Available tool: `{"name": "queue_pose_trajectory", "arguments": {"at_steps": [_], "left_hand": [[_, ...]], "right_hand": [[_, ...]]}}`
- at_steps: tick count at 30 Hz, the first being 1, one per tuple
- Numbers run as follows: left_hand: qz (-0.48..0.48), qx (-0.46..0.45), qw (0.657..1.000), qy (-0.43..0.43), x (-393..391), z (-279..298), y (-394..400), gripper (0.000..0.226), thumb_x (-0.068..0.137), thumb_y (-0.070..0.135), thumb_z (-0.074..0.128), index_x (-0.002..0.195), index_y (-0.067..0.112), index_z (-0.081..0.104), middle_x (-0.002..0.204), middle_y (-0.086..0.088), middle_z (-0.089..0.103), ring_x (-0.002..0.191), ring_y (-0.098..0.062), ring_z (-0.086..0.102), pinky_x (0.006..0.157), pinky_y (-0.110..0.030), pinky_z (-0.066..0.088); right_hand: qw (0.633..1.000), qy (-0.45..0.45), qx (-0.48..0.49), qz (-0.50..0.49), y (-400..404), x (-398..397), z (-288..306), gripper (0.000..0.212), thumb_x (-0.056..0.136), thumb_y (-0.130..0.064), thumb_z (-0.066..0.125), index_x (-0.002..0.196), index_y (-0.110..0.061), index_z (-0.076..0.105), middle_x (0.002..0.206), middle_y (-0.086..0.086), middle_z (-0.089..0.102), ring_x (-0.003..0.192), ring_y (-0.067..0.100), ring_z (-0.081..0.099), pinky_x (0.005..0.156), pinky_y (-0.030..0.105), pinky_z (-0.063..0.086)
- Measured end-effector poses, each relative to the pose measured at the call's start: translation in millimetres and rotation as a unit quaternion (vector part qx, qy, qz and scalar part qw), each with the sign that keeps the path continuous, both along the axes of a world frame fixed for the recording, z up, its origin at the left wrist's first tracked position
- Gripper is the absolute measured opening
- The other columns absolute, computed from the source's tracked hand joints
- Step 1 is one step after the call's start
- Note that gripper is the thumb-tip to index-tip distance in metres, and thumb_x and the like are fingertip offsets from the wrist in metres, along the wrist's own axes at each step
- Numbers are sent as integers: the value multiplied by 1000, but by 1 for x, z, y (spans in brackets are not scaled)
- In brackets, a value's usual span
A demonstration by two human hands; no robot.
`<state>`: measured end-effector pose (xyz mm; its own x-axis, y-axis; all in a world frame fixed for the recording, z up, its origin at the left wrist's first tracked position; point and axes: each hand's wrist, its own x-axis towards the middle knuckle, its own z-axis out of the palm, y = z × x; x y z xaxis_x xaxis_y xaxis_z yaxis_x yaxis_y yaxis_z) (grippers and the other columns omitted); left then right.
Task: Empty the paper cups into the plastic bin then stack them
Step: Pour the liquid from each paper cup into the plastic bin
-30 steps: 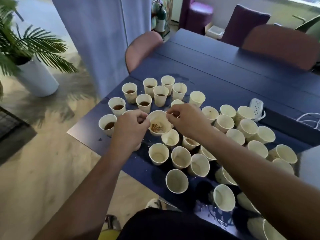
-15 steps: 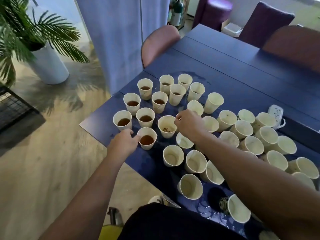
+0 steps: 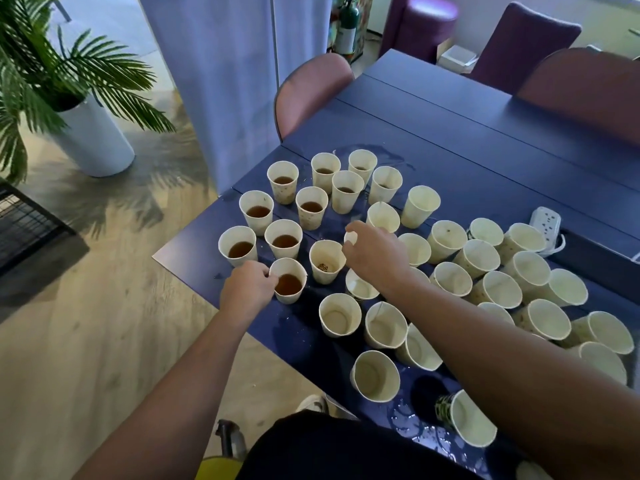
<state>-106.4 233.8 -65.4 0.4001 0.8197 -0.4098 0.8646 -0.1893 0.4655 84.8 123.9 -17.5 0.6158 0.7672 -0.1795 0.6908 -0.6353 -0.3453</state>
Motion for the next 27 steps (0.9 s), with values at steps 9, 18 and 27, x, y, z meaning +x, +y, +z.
{"name": "queue_pose_trajectory", "arguments": {"at_steps": [9, 18, 27], "left_hand": [[10, -14, 1000, 2, -1, 13, -4, 29, 97, 23, 61, 74, 10, 72, 68, -6, 65, 65, -18, 59, 62, -32, 46], [41, -14, 997, -61, -8, 72, -17, 29, 89, 19, 62, 64, 13, 74, 66, -5, 72, 75, -26, 68, 78, -41, 55], [12, -20, 978, -209, 22, 147, -66, 19, 91, 19, 64, 77, 20, 77, 63, 4, 73, 62, -11, 68, 75, -34, 57]], "right_hand": [[997, 49, 53, -2, -15, -7, 5, 29, 96, -31, 49, 122, -30, 62, 105, -4, 70, 95, 22, 64, 80, 42, 57], [985, 122, 110, 51, -40, -22, 4, 40, 92, -13, 54, 129, -28, 61, 106, -9, 68, 96, 14, 63, 87, 35, 54], [931, 299, 186, 95, -66, -30, 27, 79, 72, -25, 88, 136, -35, 41, 115, -26, 57, 105, -15, 53, 86, 10, 43]]}}
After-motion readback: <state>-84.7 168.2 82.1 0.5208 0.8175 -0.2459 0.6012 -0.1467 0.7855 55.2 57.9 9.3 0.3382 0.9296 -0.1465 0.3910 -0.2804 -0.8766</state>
